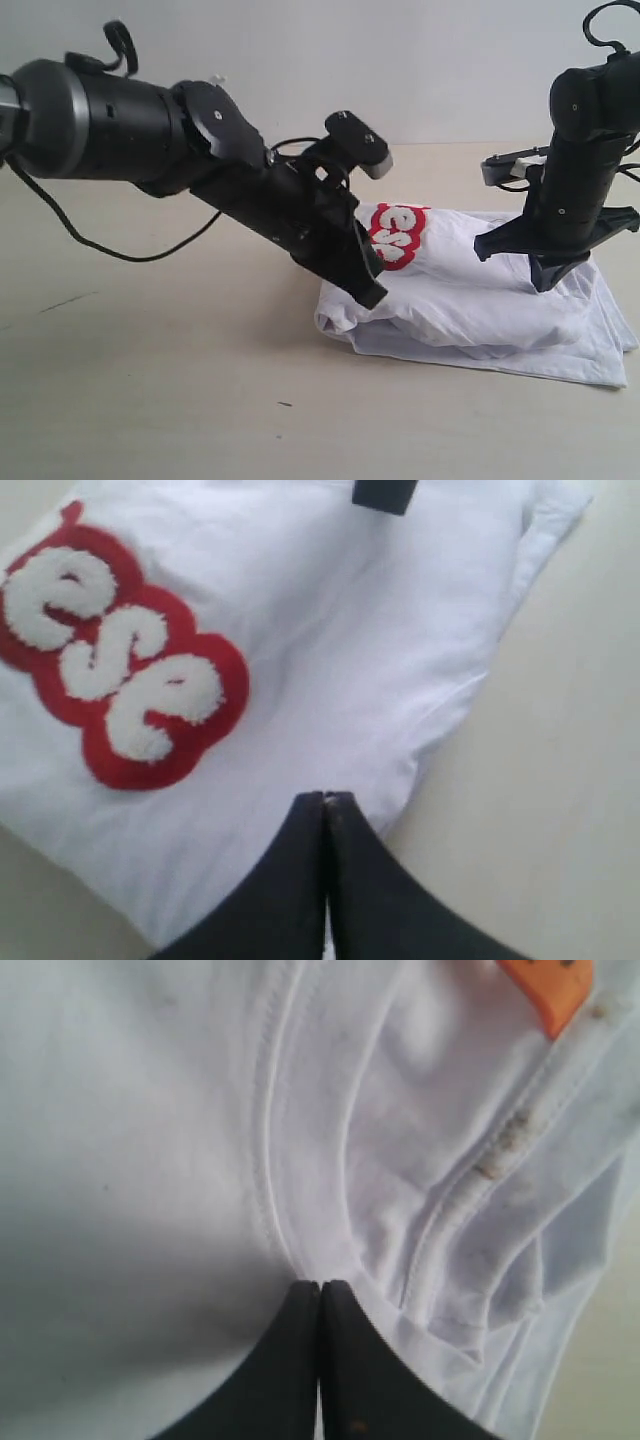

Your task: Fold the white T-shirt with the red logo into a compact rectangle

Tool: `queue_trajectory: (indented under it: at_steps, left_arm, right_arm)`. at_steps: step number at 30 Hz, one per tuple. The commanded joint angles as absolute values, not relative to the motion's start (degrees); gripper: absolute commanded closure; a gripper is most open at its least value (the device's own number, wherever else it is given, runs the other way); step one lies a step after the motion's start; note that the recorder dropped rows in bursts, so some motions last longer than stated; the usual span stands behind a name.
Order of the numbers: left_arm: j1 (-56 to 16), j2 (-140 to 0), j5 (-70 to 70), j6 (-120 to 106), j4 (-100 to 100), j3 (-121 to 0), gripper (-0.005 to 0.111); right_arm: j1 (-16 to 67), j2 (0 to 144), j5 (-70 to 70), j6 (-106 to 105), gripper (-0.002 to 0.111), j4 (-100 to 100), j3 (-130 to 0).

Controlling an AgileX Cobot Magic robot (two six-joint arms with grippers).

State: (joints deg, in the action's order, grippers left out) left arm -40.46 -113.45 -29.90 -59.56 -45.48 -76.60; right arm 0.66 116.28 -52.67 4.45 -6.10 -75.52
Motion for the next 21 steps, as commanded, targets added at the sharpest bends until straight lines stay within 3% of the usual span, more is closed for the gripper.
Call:
queue_trajectory:
  at_steps: [1,13,21]
  left_arm:
    - [-40.65,-118.21,-27.78,-60.87,-48.85,-76.68,0.107]
    - [-40.46,-121.95,-37.97,-45.99,-29.75,-76.68,0.107]
    - [-37.72,-105.80,-32.17,-45.87,-29.56,-76.68,0.107]
  right_arm:
    - [0.72,115.63,-52.55,3.51,0.108,-5.16,-75.88]
    - [0.72,115.53,-52.29,1.19,0.108,-2.12,-75.88]
    - [1.04,110.63,-43.98,-18.33,0.108,23.39,-75.88]
